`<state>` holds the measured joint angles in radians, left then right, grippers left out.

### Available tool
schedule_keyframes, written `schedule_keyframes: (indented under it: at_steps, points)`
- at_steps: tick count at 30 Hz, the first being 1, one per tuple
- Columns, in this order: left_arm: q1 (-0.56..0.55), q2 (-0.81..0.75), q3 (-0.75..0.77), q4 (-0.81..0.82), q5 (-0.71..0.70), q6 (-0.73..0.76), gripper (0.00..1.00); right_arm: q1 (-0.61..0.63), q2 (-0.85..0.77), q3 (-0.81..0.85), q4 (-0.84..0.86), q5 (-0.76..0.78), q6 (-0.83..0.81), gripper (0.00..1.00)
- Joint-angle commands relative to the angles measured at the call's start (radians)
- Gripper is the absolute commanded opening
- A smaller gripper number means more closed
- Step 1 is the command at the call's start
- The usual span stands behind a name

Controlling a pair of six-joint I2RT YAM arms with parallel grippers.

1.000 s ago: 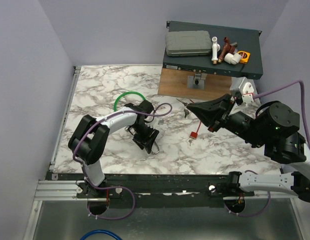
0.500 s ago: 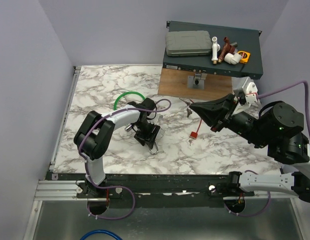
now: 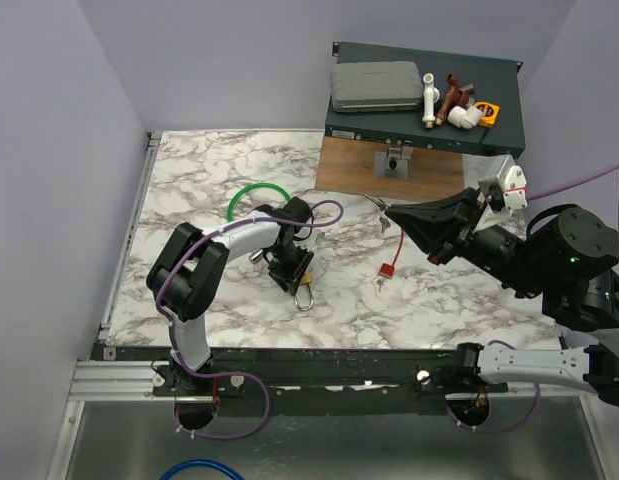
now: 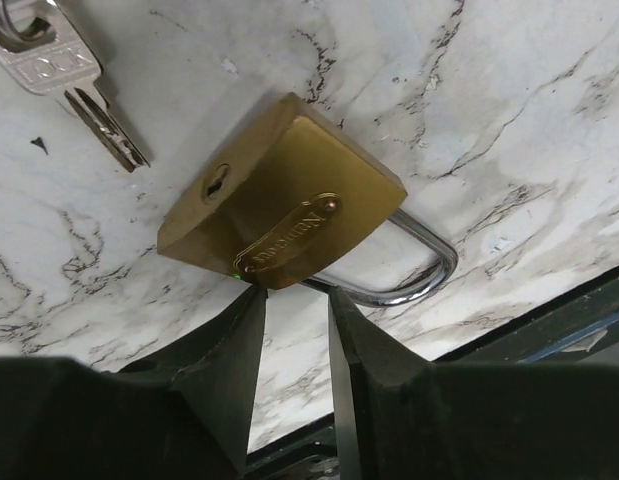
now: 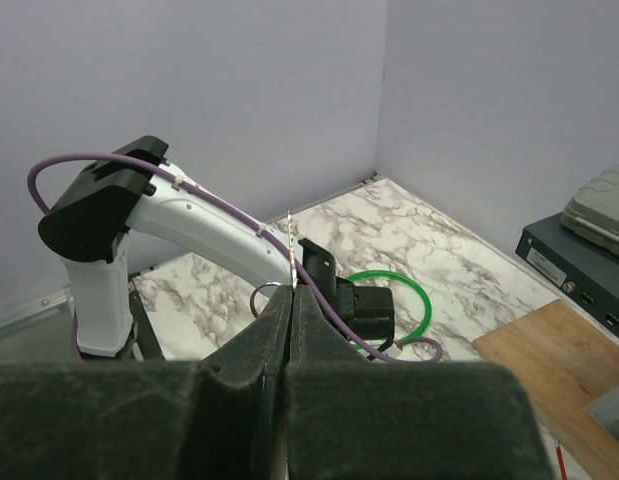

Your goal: Unlock with the key

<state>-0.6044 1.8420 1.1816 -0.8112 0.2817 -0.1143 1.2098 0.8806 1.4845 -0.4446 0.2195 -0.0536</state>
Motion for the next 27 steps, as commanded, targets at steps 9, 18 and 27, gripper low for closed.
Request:
schedule_keyframes:
  at_steps: [9,18,27]
  points:
    - [-0.006,-0.031,-0.046,0.088,-0.125,0.139,0.13,0.006,-0.011,-0.01,0.002,-0.019,-0.014,0.01]
    - [-0.19,-0.059,-0.082,0.097,-0.09,0.278,0.0,0.006,-0.029,-0.009,-0.007,-0.009,-0.004,0.01]
    - [-0.235,-0.027,-0.044,0.09,-0.123,0.329,0.0,0.006,-0.035,-0.013,-0.011,0.004,-0.015,0.01]
